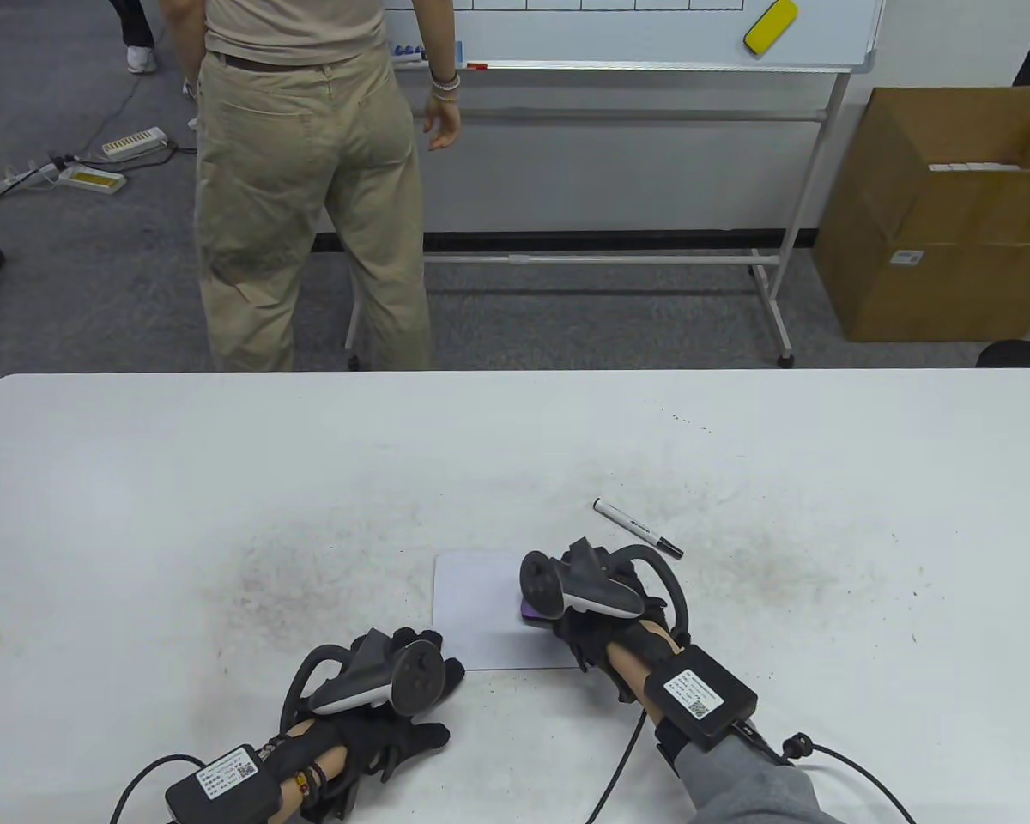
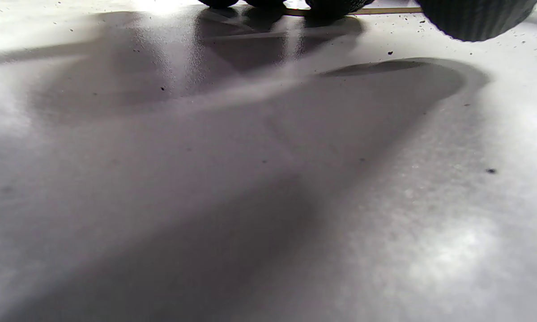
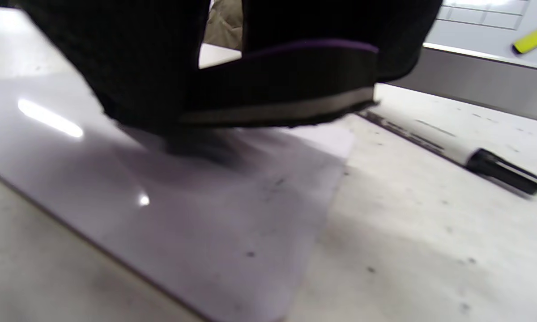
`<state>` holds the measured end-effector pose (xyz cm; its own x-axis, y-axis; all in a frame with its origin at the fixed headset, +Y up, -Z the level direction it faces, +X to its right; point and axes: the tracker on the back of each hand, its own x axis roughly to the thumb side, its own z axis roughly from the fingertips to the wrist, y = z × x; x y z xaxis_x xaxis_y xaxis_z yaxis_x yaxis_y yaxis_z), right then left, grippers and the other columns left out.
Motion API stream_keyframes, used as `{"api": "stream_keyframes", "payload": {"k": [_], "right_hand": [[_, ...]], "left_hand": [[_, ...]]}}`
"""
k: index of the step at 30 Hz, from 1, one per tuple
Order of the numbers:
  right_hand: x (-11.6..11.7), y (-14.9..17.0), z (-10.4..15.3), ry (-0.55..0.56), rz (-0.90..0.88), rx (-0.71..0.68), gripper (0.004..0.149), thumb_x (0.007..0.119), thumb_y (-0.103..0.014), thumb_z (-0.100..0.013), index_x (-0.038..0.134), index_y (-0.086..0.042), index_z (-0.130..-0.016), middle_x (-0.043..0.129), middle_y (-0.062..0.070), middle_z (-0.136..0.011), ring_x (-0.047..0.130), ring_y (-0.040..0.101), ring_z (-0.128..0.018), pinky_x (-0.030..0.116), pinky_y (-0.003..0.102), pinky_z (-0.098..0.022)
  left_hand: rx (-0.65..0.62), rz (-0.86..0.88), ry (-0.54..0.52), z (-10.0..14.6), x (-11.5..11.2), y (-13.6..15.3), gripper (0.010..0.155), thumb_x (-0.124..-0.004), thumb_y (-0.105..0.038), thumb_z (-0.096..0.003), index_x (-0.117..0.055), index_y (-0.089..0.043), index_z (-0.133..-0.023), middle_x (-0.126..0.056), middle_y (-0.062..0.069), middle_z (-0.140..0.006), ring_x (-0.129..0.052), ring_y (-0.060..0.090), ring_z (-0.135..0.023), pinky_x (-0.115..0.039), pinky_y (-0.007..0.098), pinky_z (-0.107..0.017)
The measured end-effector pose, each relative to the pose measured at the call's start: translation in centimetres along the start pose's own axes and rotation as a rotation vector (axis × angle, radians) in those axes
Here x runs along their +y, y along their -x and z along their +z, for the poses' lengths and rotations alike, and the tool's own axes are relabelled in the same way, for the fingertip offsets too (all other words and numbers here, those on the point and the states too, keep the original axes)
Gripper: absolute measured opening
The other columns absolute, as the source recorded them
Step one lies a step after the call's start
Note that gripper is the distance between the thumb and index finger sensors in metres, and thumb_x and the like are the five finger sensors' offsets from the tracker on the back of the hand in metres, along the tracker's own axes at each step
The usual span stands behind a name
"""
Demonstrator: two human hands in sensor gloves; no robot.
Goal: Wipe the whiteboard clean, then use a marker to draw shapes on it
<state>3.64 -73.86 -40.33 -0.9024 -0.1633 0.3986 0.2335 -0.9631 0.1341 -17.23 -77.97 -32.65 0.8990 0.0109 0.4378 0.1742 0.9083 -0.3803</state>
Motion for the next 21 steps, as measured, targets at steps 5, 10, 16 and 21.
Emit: {"api": "stream_keyframes", "payload": {"k": [5,10,16,21], "right_hand": [[0.3,1.2,0.5,0.012,-0.002,0.031,0.063,0.091,-0.04,-0.033,0.065,-0.046,-0.09,0.071,0.009,-0.102,0.082,0.033,-0.09,0.069,0.055,-0.066],[1.2,4.3,2.4,0.002,0.011,0.102,0.063,0.093,-0.04,-0.033,0.066,-0.046,-0.089,0.071,0.009,-0.102,0.082,0.033,-0.09,0.069,0.055,-0.066],[2.1,7.3,4.2,-0.018,-0.045,0.178,0.064,0.094,-0.04,-0.032,0.067,-0.046,-0.09,0.072,0.009,-0.102,0.083,0.033,-0.089,0.07,0.055,-0.066],[1.7,10.4,6.5,0.068,-0.201,0.25,0.069,0.093,-0.042,-0.032,0.066,-0.038,-0.095,0.073,0.009,-0.101,0.083,0.033,-0.089,0.071,0.053,-0.065]], "left_hand": [[0.002,0.001,0.001,0.0,0.1,0.0,0.075,-0.062,-0.064,-0.0346,-0.039,-0.043,-0.103,-0.025,-0.003,-0.12,-0.028,0.027,-0.115,-0.031,0.066,-0.079],[0.003,-0.019,-0.001,0.0,0.0,-0.2,0.075,-0.062,-0.064,-0.0344,-0.039,-0.043,-0.103,-0.025,-0.002,-0.12,-0.029,0.027,-0.115,-0.032,0.066,-0.079],[0.004,-0.015,-0.003,0.0,0.0,-0.2,0.075,-0.062,-0.064,-0.0345,-0.039,-0.043,-0.103,-0.025,-0.002,-0.12,-0.029,0.027,-0.115,-0.032,0.066,-0.079],[-0.01,0.058,-0.037,0.2,0.2,0.6,0.074,-0.063,-0.063,-0.0349,-0.043,-0.042,-0.103,-0.029,-0.003,-0.12,-0.034,0.027,-0.115,-0.036,0.066,-0.079]]}}
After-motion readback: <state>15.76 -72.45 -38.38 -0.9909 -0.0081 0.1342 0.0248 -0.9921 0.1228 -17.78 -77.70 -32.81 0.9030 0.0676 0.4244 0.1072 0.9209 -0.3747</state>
